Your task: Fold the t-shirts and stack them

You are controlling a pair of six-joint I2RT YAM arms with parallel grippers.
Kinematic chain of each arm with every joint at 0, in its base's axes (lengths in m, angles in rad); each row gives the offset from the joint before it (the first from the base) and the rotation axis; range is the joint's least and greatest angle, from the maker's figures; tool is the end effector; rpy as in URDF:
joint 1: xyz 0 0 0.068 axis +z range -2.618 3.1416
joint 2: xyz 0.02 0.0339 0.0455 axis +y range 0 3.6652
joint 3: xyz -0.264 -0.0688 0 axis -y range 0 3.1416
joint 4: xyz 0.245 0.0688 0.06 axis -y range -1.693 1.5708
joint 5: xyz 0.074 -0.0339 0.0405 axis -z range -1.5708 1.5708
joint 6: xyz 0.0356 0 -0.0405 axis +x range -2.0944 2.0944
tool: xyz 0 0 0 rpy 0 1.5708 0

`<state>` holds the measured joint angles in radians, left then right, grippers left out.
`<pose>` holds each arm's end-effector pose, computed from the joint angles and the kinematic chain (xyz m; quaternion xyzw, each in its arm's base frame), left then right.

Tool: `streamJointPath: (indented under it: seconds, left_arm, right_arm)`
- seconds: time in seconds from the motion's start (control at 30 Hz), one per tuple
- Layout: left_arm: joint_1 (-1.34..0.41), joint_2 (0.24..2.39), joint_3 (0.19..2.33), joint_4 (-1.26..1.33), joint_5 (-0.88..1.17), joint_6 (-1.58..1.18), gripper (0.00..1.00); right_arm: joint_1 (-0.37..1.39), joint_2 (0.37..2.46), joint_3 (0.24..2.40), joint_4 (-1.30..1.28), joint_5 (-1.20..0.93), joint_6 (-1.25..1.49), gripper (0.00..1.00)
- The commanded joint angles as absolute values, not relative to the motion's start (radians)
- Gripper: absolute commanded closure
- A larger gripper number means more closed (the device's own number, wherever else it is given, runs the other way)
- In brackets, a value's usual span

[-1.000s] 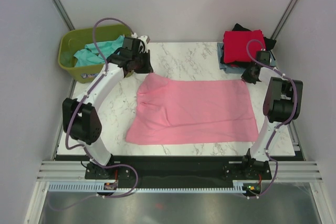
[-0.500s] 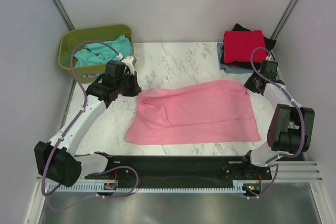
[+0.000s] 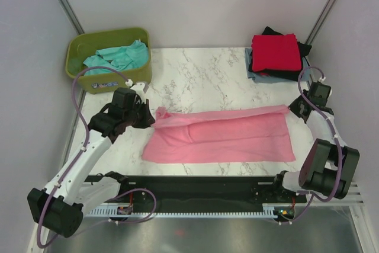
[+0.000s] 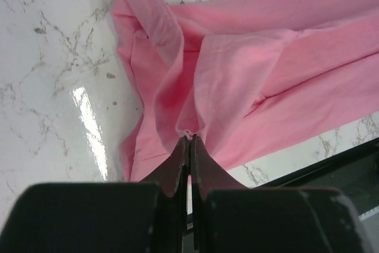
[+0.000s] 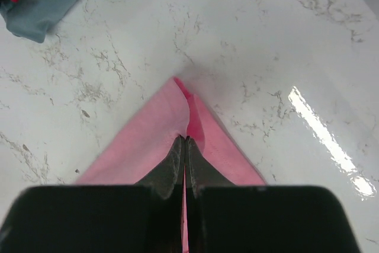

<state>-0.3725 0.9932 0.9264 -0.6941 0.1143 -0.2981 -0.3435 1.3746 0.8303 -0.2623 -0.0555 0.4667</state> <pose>0.1881 -0.0779 0.3028 0.0566 0.9162 -0.1790 0.3541 0.2690 -0.0941 0.2178 0.3560 0.8565 0.0486 0.3704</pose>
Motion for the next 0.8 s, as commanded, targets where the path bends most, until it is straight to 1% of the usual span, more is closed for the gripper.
streamJointPath:
  seconds: [0.0,0.17,0.23,0.4,0.53,0.6,0.63,0.67,0.7,0.73,0.77]
  left_arm:
    - [-0.377,0.951,0.901,-0.736,0.114,-0.342,0.96]
    - [-0.399,0.916,0.911,-0.767,0.086,-0.371,0.96]
    - [-0.402,0.919,0.923,-0.801,0.048,-0.386,0.96]
    - [-0.410,0.911,0.937,-0.848,0.058,-0.425,0.96]
    - [-0.420,0.847,0.905,-0.884,0.061,-0.498,0.94]
    - [-0.423,0.821,0.881,-0.894,0.090,-0.508,0.92]
    - [-0.423,0.815,0.873,-0.902,0.100,-0.515,0.88]
    - [-0.425,0.812,0.864,-0.922,0.104,-0.517,0.75]
    - [-0.425,0.805,0.858,-0.937,0.107,-0.517,0.66]
    - [-0.426,0.801,0.853,-0.949,0.112,-0.517,0.57]
    - [-0.426,0.795,0.844,-0.977,0.115,-0.514,0.43]
  right_arm:
    - [-0.360,1.313,0.792,-0.239,-0.067,0.465,1.00]
    - [-0.362,1.319,0.758,-0.233,-0.123,0.468,1.00]
    - [-0.360,1.313,0.746,-0.233,-0.123,0.468,1.00]
    - [-0.360,1.272,0.709,-0.236,-0.100,0.477,1.00]
    - [-0.360,1.244,0.664,-0.248,-0.074,0.495,1.00]
    - [-0.364,1.221,0.626,-0.249,-0.043,0.520,1.00]
    - [-0.364,1.215,0.611,-0.245,-0.034,0.531,1.00]
    - [-0.368,1.203,0.589,-0.244,-0.028,0.541,1.00]
    - [-0.382,1.198,0.578,-0.241,-0.025,0.552,0.95]
    - [-0.390,1.193,0.569,-0.239,-0.023,0.560,0.62]
    - [-0.397,1.181,0.555,-0.238,-0.023,0.560,0.47]
